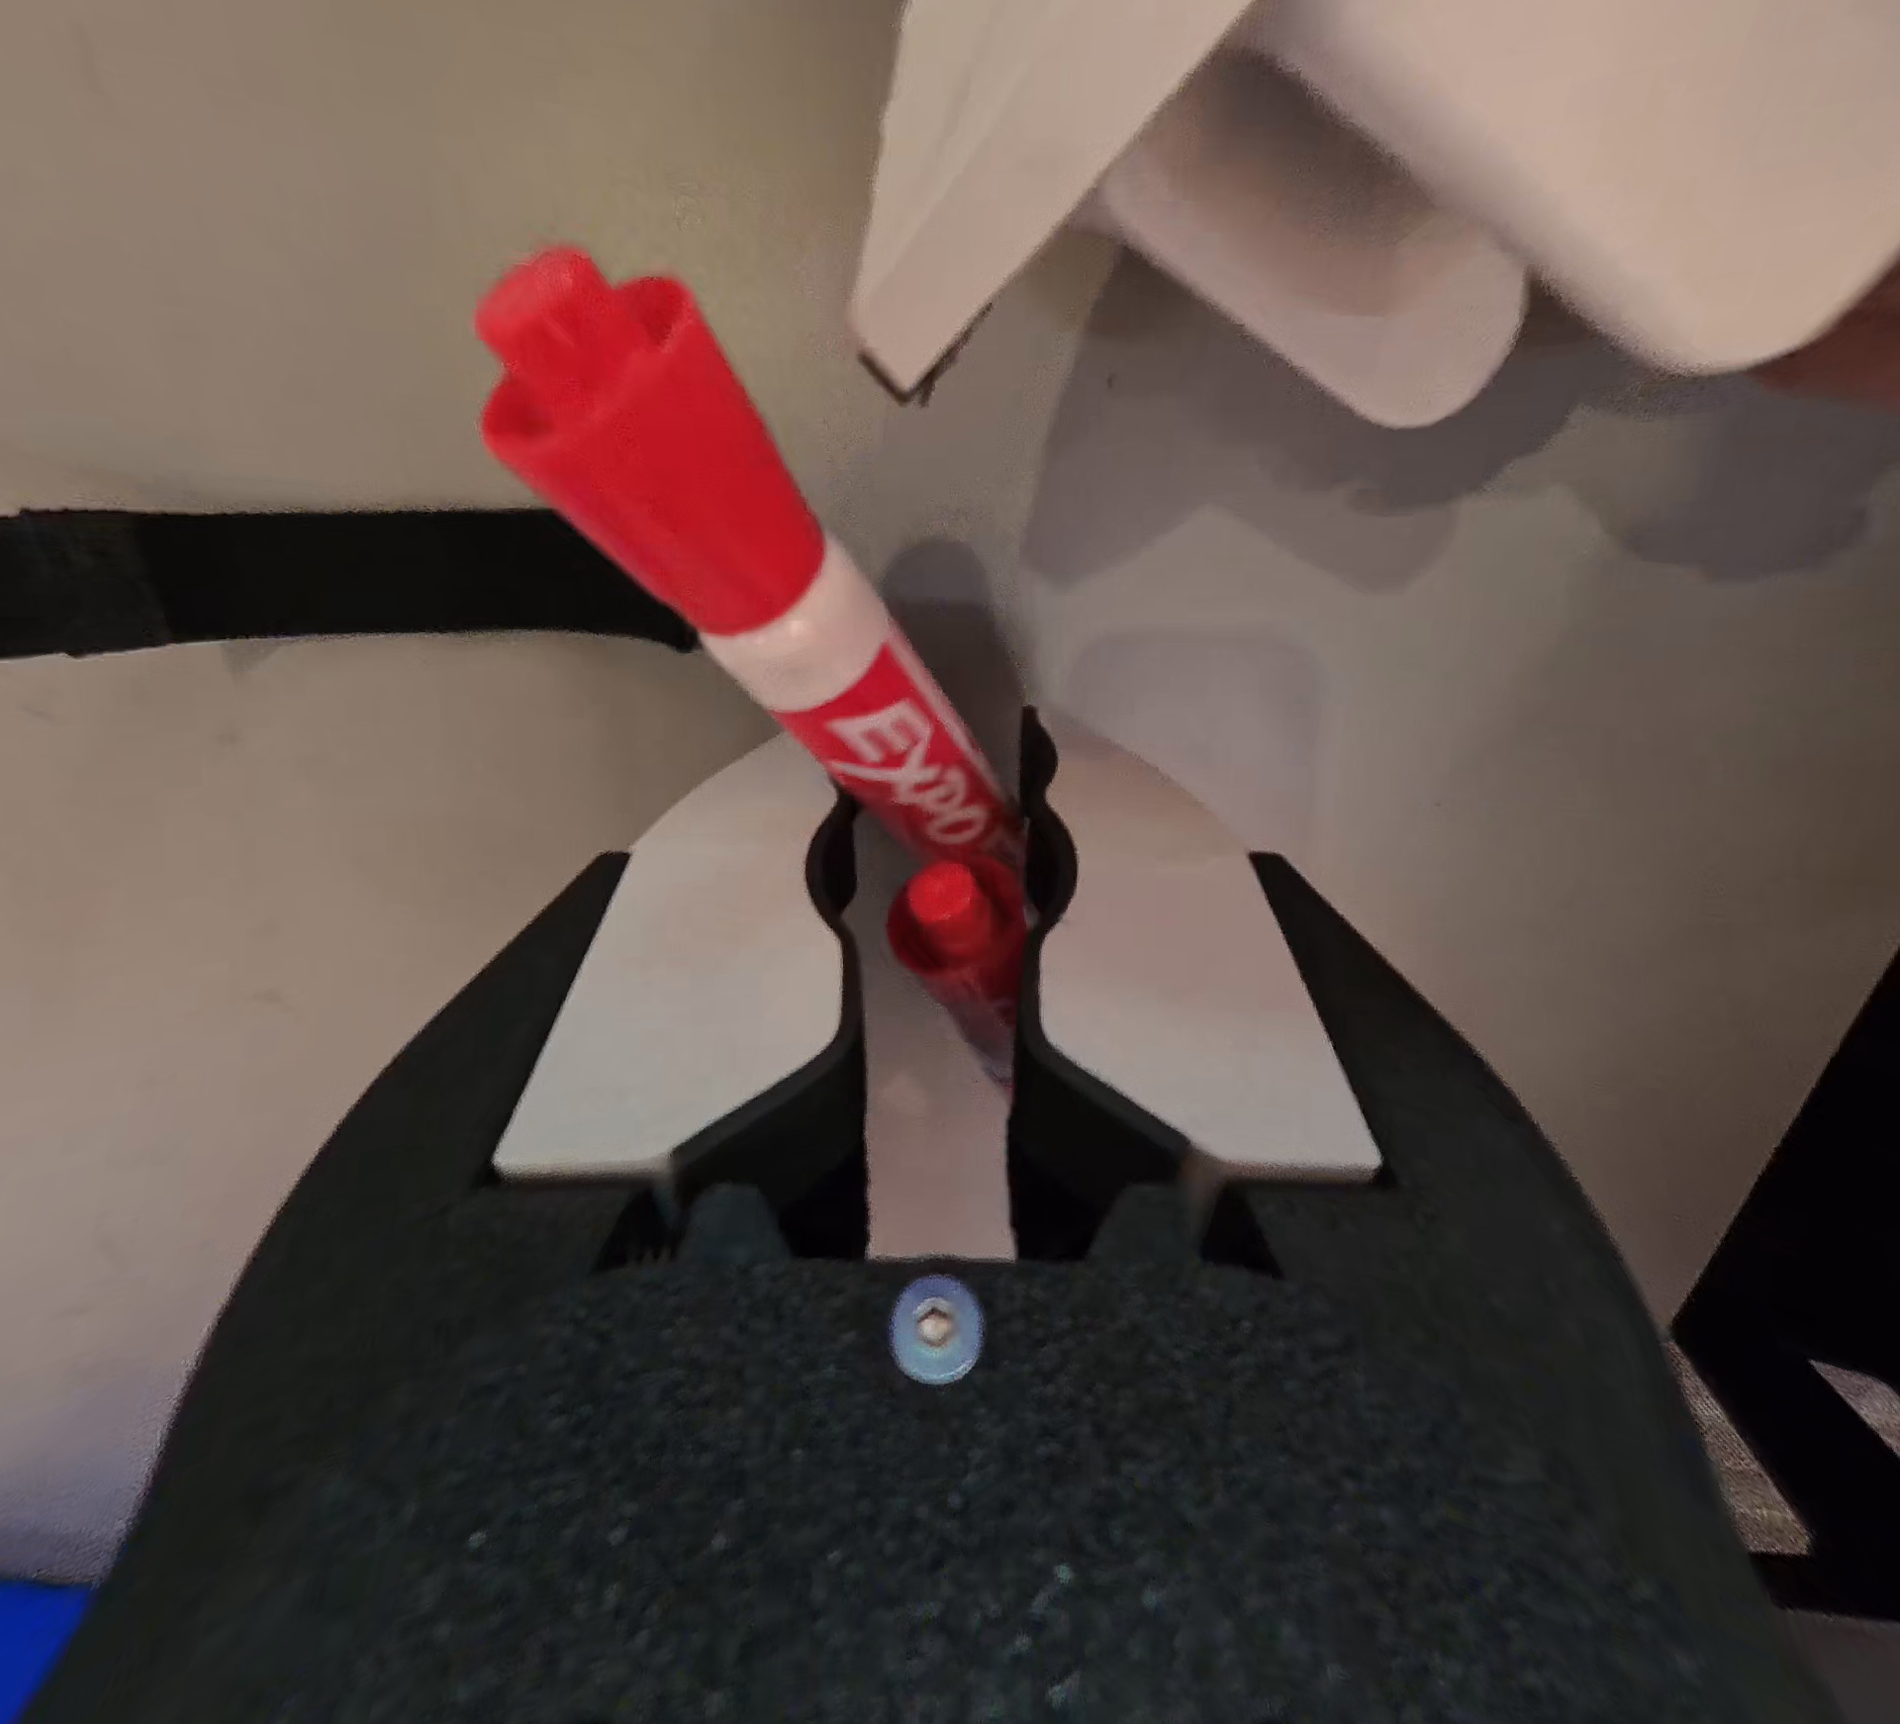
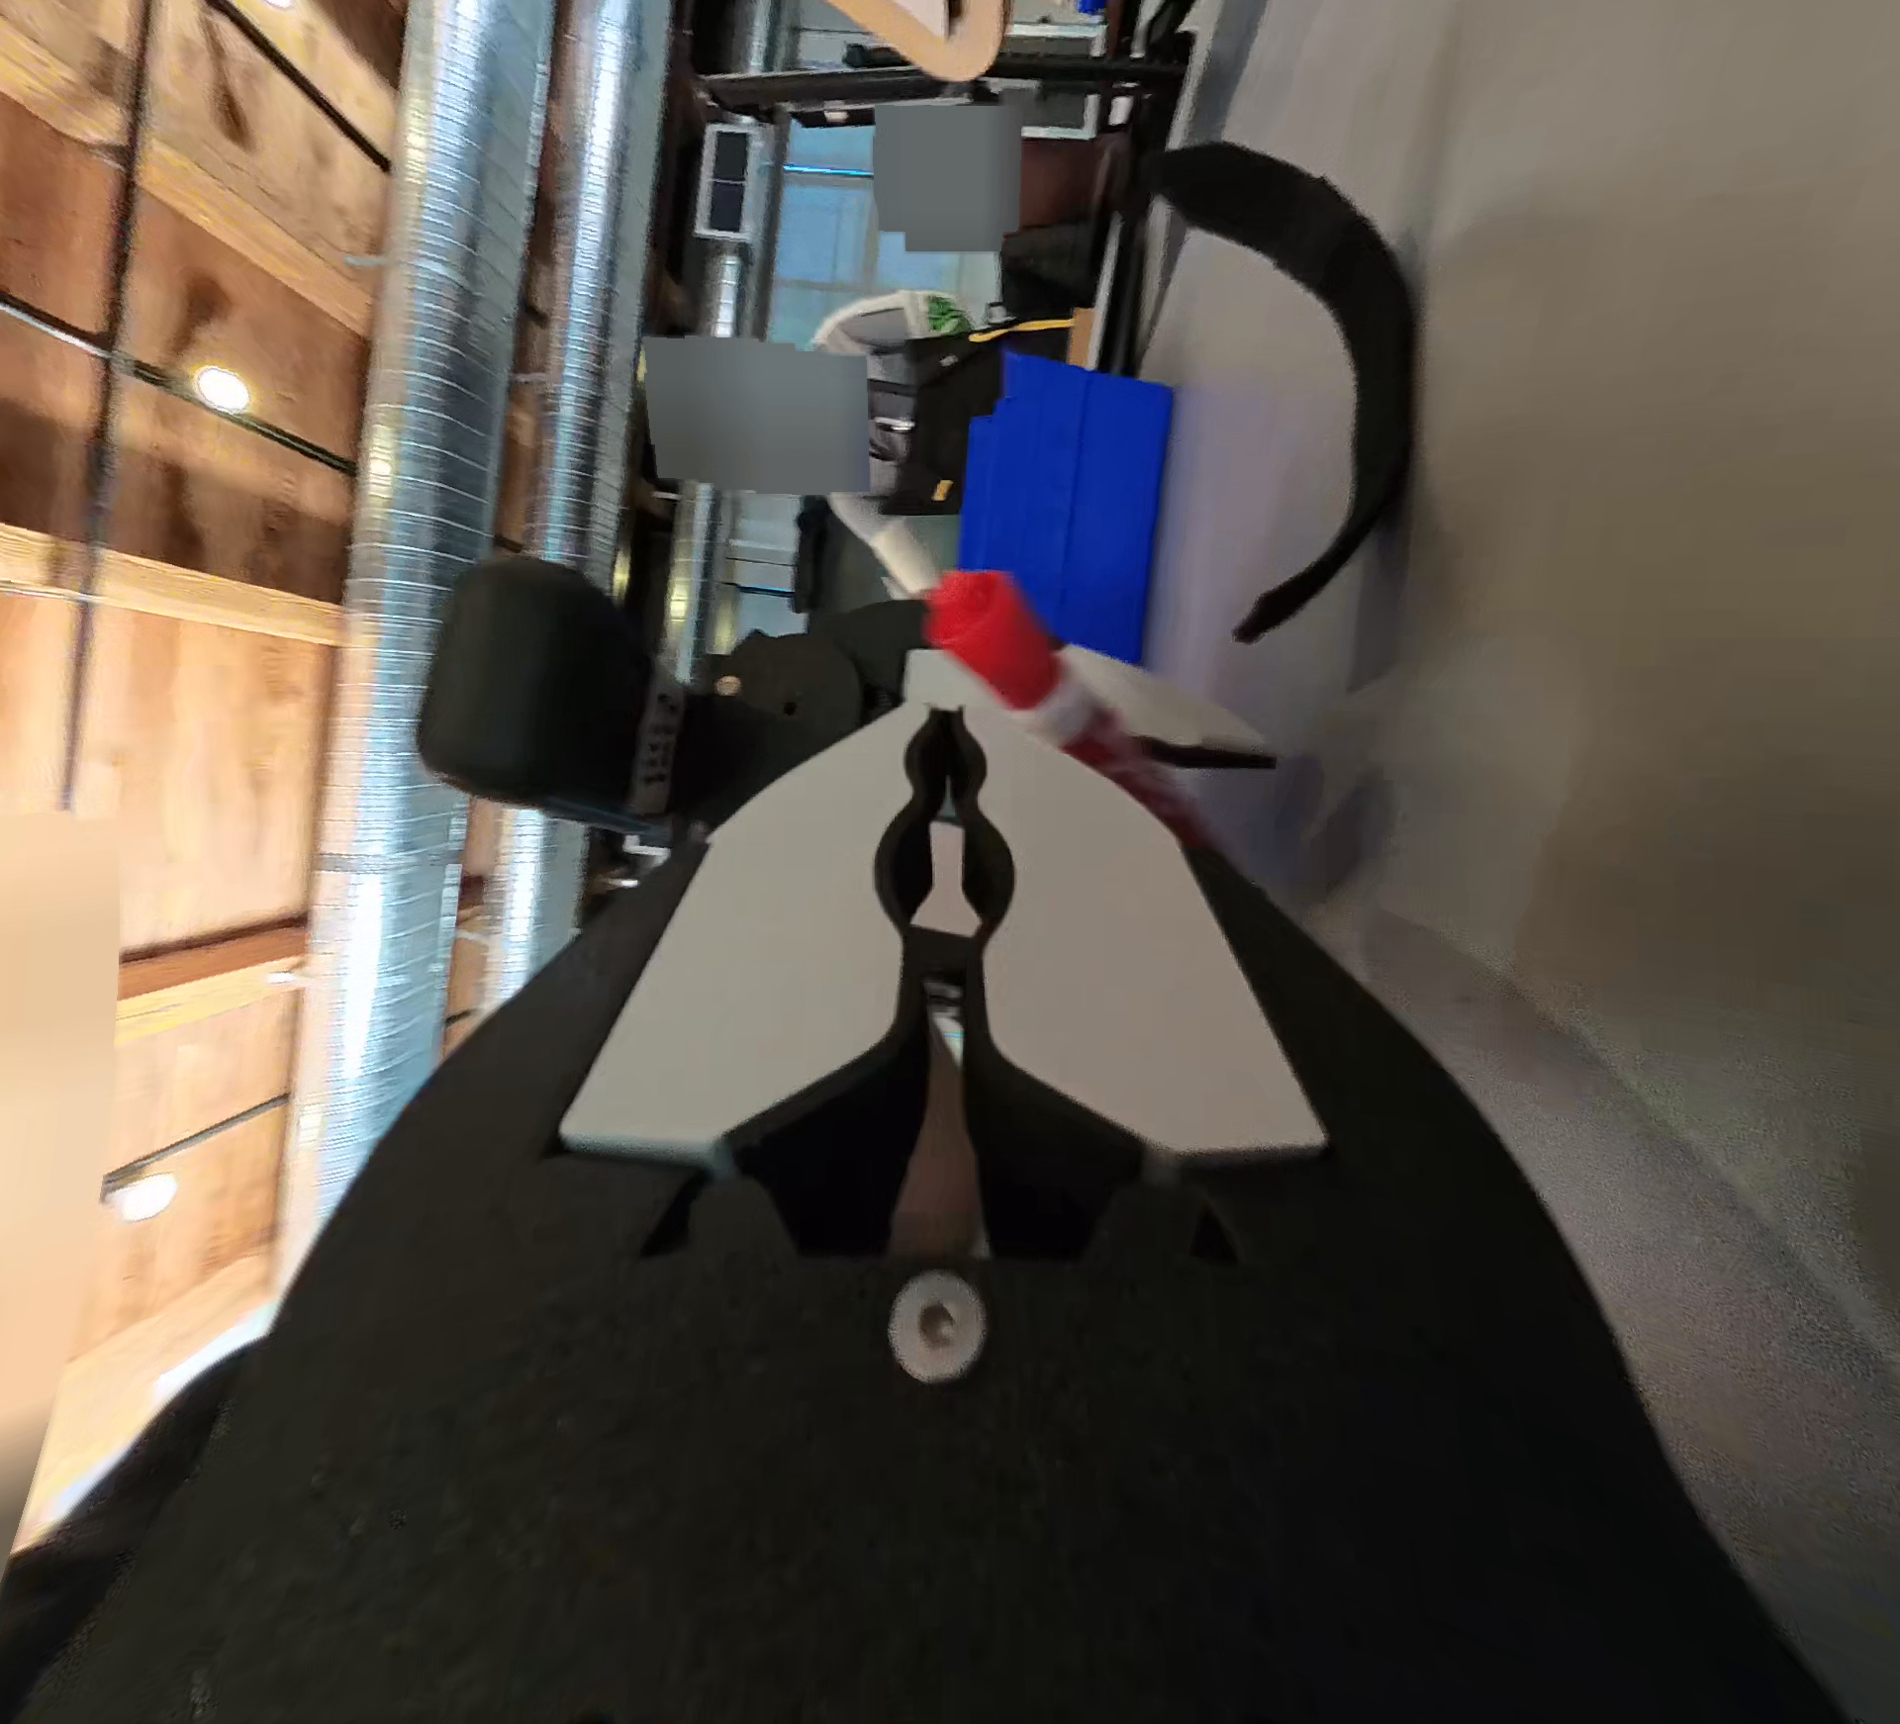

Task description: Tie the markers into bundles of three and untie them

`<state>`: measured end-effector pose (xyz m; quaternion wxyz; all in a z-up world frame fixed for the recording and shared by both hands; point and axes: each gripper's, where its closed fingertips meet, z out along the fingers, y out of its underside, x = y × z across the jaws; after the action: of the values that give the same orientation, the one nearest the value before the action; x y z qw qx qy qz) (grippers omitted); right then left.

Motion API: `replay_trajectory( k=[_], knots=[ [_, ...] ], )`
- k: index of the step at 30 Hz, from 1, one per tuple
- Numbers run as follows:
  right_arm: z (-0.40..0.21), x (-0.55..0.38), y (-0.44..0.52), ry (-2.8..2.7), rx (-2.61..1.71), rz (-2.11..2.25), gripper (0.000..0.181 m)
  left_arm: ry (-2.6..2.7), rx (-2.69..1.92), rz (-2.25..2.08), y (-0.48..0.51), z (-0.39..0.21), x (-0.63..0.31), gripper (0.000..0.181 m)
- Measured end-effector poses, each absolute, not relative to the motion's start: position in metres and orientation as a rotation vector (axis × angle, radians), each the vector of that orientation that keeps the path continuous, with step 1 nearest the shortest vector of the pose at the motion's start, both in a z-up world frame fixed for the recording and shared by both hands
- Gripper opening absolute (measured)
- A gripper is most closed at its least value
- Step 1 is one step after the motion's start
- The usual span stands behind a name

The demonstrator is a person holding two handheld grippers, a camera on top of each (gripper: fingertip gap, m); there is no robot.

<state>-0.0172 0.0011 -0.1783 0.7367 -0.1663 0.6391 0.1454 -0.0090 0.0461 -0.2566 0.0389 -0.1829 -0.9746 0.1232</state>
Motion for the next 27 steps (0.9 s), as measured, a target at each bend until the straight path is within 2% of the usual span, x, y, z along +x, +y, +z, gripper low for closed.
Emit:
replay_trajectory(
  k=[1,7,11,15,18,20,25,27],
  knots=[
    [-0.176,-0.017,0.001,1.395,-0.355,0.34,0.0,-2.998,-0.555,0.373,0.045,-0.258,-0.007,0.029],
    [-0.199,-0.02,0.0,1.539,-0.571,0.199,0.0,-2.998,-0.545,0.353,0.045,-0.267,-0.004,0.029],
    [-0.201,-0.031,0.003,1.52,-0.949,0.014,0.008,-3.01,-0.506,0.38,0.048,-0.266,0.002,0.03],
    [-0.192,-0.04,0.02,1.305,-1.357,-0.249,0.03,-3.004,-0.407,0.457,0.057,-0.257,0.007,0.034],
    [-0.203,-0.04,0.045,1.252,-1.573,-0.306,0.059,-2.985,-0.262,0.584,0.07,-0.241,0.013,0.037],
    [-0.211,-0.034,0.068,1.245,-1.666,-0.355,0.084,-2.974,-0.149,0.664,0.085,-0.231,0.02,0.042],
    [-0.233,-0.014,0.113,1.263,-1.871,-0.488,0.122,-2.94,0.131,0.787,0.133,-0.222,0.033,0.043],
    [-0.24,-0.006,0.121,1.299,-1.909,-0.504,0.132,-2.926,0.206,0.81,0.15,-0.224,0.034,0.042]
  ],
)
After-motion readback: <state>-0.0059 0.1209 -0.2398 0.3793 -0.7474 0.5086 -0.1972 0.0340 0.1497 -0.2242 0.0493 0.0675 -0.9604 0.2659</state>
